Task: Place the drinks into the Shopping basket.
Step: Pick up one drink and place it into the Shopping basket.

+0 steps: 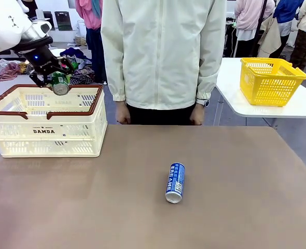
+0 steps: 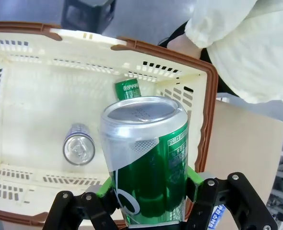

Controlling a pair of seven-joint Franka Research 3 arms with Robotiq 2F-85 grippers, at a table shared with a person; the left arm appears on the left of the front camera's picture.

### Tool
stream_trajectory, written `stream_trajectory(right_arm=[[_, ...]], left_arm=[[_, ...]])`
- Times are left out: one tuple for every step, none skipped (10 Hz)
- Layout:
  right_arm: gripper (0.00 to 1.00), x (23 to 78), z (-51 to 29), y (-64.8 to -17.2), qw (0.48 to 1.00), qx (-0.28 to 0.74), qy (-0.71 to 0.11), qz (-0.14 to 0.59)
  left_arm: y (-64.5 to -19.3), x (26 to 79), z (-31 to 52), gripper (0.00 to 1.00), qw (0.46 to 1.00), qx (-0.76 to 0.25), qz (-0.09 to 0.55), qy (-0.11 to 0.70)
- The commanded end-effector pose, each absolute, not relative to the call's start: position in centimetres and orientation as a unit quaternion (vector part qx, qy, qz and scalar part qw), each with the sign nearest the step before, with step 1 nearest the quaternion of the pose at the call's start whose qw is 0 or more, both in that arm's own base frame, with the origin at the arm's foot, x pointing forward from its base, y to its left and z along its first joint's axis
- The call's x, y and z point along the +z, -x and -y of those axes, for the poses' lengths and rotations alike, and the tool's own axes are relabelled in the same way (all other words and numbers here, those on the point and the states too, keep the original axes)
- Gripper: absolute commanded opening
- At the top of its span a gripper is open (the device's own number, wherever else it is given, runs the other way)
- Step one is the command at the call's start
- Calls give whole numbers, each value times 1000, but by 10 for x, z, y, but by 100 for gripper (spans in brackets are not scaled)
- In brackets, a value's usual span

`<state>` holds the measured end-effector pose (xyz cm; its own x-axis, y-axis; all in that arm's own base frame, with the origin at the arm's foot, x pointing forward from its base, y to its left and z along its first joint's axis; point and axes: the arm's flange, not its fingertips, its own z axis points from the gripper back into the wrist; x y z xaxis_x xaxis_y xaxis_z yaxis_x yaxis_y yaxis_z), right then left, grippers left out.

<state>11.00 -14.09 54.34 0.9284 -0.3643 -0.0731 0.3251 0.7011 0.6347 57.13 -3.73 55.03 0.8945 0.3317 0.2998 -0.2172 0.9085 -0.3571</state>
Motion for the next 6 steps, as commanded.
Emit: stream_trajectory(right_arm=[[100, 544, 142, -100, 922, -176, -344, 34], [100, 544, 142, -100, 922, -176, -344, 34], [100, 544, 142, -100, 922, -176, -344, 34], [100, 544, 142, -100, 922, -176, -344, 34], [100, 544, 142, -100, 922, -176, -344, 34], [100, 544, 142, -100, 922, -176, -344, 34]], left_arm=[[-563, 559, 33, 0, 960, 130, 189, 158], [-571, 550, 37, 0, 960, 143, 180, 159], [-575, 535, 44, 0, 967, 113, 180, 144], [-585, 526, 47, 0, 968, 92, 183, 145], [-591, 518, 47, 0, 970, 88, 174, 142], [-594, 508, 47, 0, 973, 83, 160, 141]])
